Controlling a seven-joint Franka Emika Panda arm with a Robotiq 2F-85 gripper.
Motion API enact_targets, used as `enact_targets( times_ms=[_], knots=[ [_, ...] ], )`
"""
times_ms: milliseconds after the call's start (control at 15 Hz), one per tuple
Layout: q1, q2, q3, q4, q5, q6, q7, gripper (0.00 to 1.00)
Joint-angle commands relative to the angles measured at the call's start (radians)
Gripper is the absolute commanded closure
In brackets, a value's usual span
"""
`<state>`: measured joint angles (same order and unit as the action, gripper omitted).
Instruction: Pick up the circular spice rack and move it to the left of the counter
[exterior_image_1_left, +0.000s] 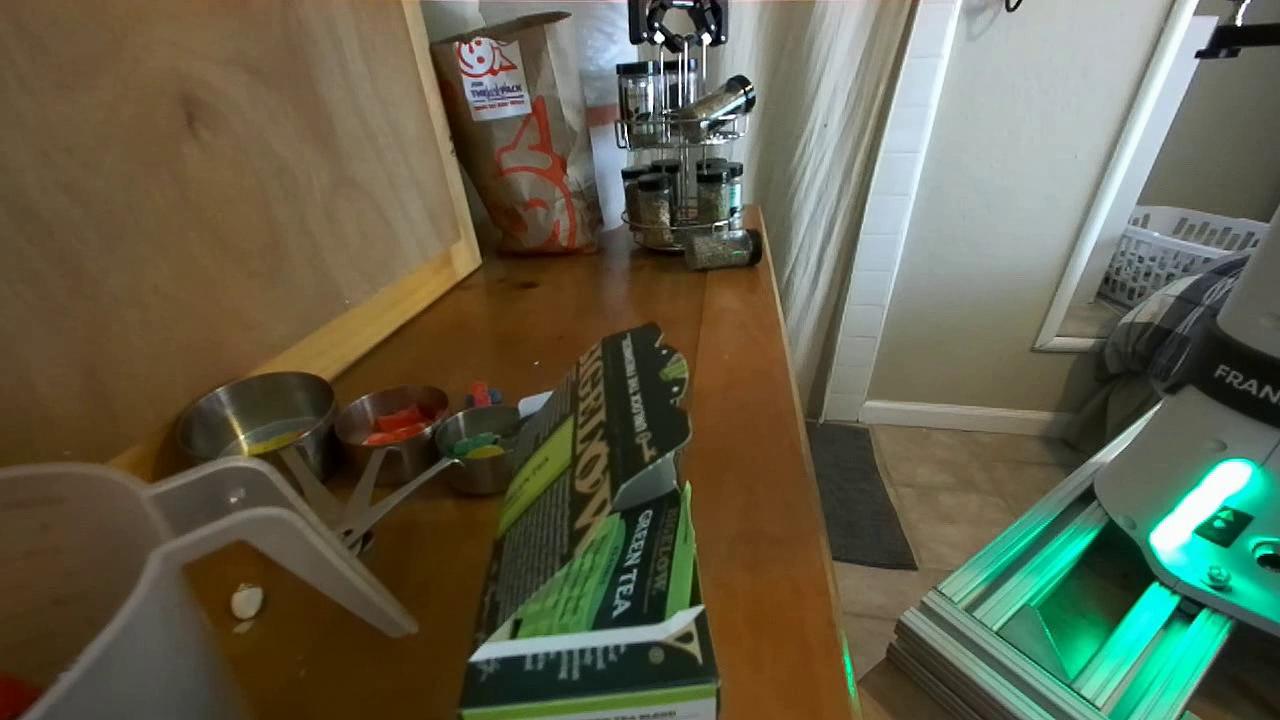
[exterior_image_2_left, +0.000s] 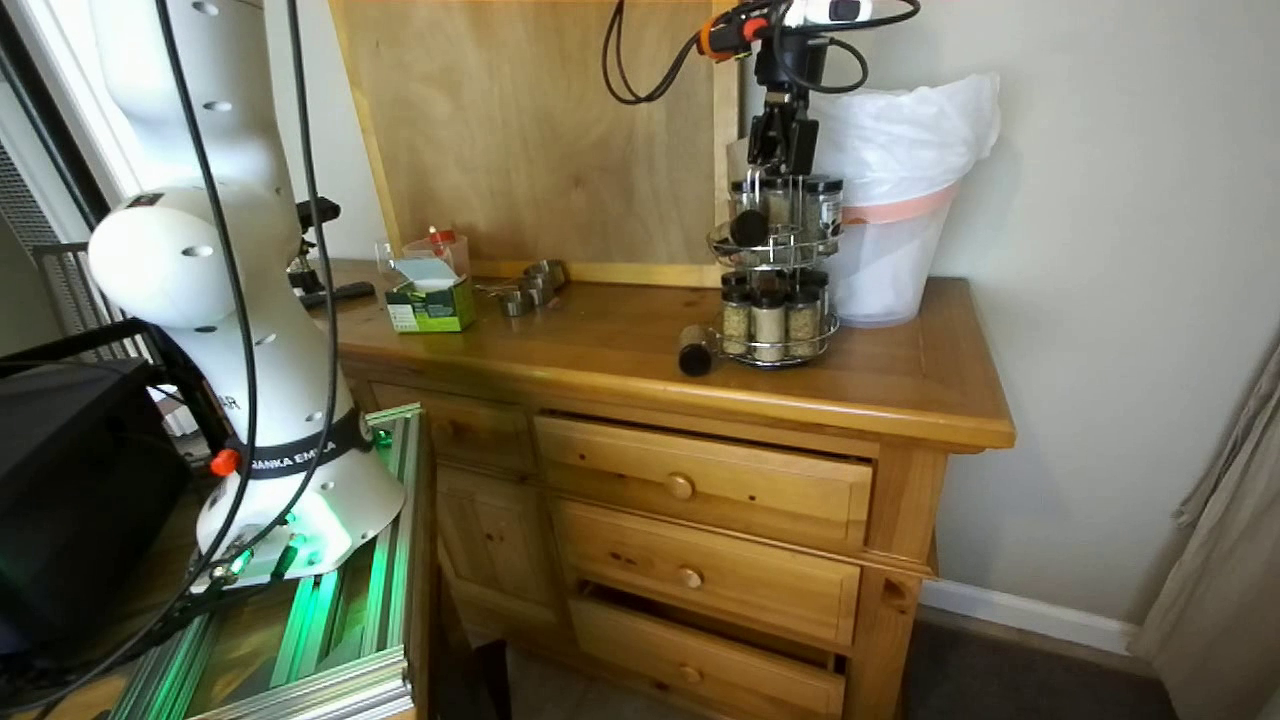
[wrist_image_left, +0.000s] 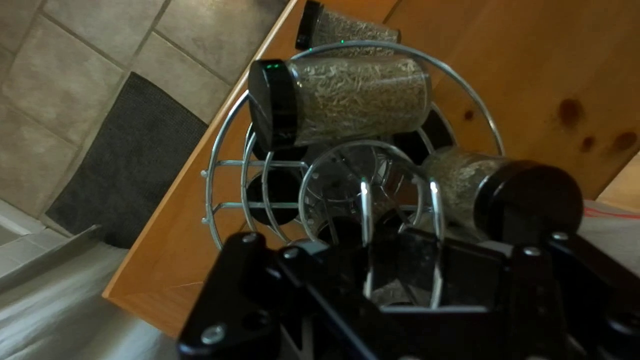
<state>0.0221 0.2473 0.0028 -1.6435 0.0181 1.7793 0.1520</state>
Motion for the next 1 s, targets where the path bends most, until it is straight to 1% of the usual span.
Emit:
enact_targets(
  times_ms=[0, 400, 667, 933],
  knots=[
    [0.007, -0.09, 0.01, -0.021, 0.015, -0.033, -0.009, 1.0],
    [0.013, -0.14, 0.025, -0.055, 0.012, -0.057, -0.037, 1.0],
    [0.023, -0.143, 0.034, -0.062, 0.005, -0.044, -0.015, 1.0],
    [0.031, -0.141, 0.042, -0.062, 0.012, -0.037, -0.019, 1.0]
  ],
)
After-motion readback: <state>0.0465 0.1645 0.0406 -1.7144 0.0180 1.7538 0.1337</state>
